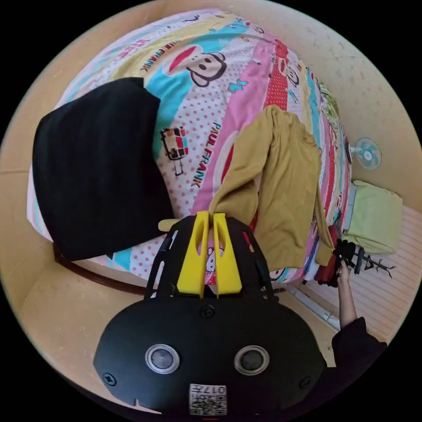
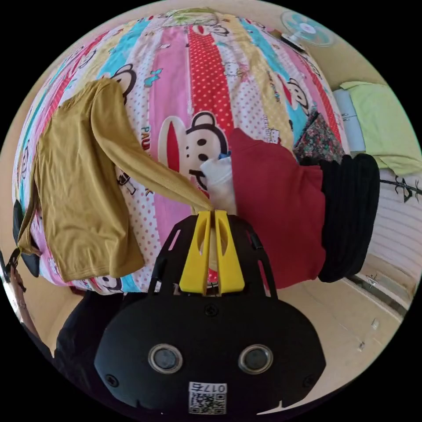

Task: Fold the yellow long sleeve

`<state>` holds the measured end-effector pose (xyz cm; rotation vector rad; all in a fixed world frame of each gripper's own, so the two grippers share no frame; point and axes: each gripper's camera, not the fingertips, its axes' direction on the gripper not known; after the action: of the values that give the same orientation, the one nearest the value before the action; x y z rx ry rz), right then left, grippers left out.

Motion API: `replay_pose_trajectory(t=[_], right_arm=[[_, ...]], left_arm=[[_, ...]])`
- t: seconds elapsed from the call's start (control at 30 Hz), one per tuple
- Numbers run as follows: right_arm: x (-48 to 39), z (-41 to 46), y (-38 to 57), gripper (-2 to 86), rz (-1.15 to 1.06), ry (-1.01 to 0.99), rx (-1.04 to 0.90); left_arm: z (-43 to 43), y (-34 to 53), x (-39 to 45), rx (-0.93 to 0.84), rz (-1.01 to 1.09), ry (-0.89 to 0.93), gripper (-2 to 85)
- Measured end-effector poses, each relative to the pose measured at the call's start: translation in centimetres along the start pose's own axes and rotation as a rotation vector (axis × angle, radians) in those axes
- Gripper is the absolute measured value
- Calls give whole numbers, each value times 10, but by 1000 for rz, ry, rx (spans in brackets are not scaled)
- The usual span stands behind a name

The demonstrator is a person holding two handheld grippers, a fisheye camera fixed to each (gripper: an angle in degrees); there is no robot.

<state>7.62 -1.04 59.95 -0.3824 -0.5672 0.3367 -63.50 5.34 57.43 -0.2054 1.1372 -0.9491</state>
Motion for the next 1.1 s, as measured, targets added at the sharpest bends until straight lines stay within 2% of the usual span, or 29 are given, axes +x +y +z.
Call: replay_pose_trajectory(t=[0.07,0.13,0.2,0.27,0.3,0.37,0.43,0.47,0.53,0.57,0.63,0.73,0.9,1.0,1.07,1.1], right_arm=[[31,-24,11,58,117,0,133],[26,-22,26,76,94,-48,180],[7,2,43,92,28,-189,143],[-25,57,65,113,-40,-416,15],[-34,73,70,117,-43,-451,-24],[-68,141,94,124,-49,-522,-202],[-87,182,112,115,-45,-577,-330],[-88,181,119,99,-43,-547,-290],[-89,178,119,66,-127,-546,-351],[-87,170,121,51,-189,-546,-373],[-79,147,127,43,-276,-441,-339],[-65,109,149,38,-396,-241,-270],[-69,147,189,42,-415,-119,-392],[-66,167,203,54,-304,-133,-429],[-68,161,217,64,-265,-157,-393],[-70,160,222,65,-266,-160,-387]], left_arm=[[-51,3,-37,151,-102,-5,62],[-58,7,-37,153,-39,64,96],[-34,13,-20,56,82,181,112],[32,32,15,-160,185,299,123],[52,39,25,-221,207,311,126],[129,68,61,-462,265,292,141],[168,85,79,-569,265,246,147],[163,85,87,-525,267,142,146],[157,78,99,-608,316,54,105],[148,76,107,-689,405,152,55],[123,76,105,-750,462,207,24],[67,85,87,-693,540,148,14],[61,112,24,-763,329,249,35],[20,96,-25,-543,165,280,87],[-40,70,-73,-263,-3,316,114],[-55,65,-85,-194,-51,302,117]])
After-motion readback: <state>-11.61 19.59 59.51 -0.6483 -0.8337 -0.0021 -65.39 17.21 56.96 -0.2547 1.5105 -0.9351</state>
